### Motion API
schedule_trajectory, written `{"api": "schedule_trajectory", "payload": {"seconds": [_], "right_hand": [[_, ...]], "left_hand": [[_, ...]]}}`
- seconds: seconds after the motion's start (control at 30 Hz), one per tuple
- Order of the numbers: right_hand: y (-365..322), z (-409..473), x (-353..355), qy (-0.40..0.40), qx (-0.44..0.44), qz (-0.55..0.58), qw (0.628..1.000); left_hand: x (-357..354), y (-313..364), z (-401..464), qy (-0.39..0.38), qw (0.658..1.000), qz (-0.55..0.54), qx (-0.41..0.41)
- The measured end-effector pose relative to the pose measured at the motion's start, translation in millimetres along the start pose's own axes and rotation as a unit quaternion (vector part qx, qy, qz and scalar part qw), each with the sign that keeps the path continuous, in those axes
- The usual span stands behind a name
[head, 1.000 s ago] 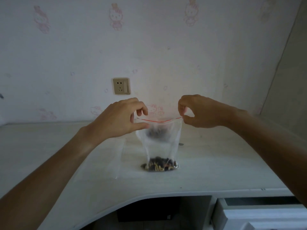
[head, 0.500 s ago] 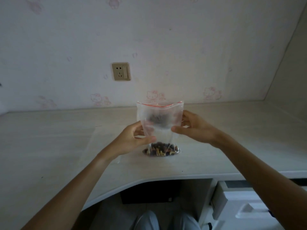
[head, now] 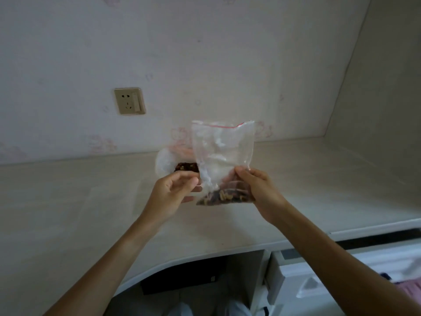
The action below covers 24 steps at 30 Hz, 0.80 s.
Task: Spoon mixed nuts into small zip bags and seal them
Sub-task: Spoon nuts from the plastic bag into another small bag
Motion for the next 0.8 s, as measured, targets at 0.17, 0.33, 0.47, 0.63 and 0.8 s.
{"api": "schedule_trajectory", "payload": {"seconds": [0.17, 0.33, 0.47, 0.63, 0.8], "right_hand": [[-19, 27, 64, 0.129, 0.040, 0.015, 0.991], [-26, 70, 103, 0.179, 0.043, -0.013, 0.983], [-26, 110, 108, 0.184, 0.003, -0.041, 0.982], [-9, 143, 112, 0.175, -0.077, -0.084, 0.978], [-38, 137, 121, 0.269, -0.003, -0.288, 0.919]], "left_hand": [[-2, -41, -5, -0.055, 0.956, 0.284, -0.041], [1, -56, -8, -0.083, 0.932, 0.349, -0.058], [3, -59, -7, -0.067, 0.949, 0.307, -0.036], [5, -61, -8, -0.063, 0.953, 0.296, -0.022], [2, -51, -9, -0.057, 0.957, 0.285, -0.008]]}}
Point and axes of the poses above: each hand's wrist, its own z-axis towards the middle knuckle, its own x-axis out of the back of the hand, y = z × x, the point moved 1 cm from there along z, towards the middle knuckle, and after that the axes turned 10 degrees about -y, right-handed, at the moved point
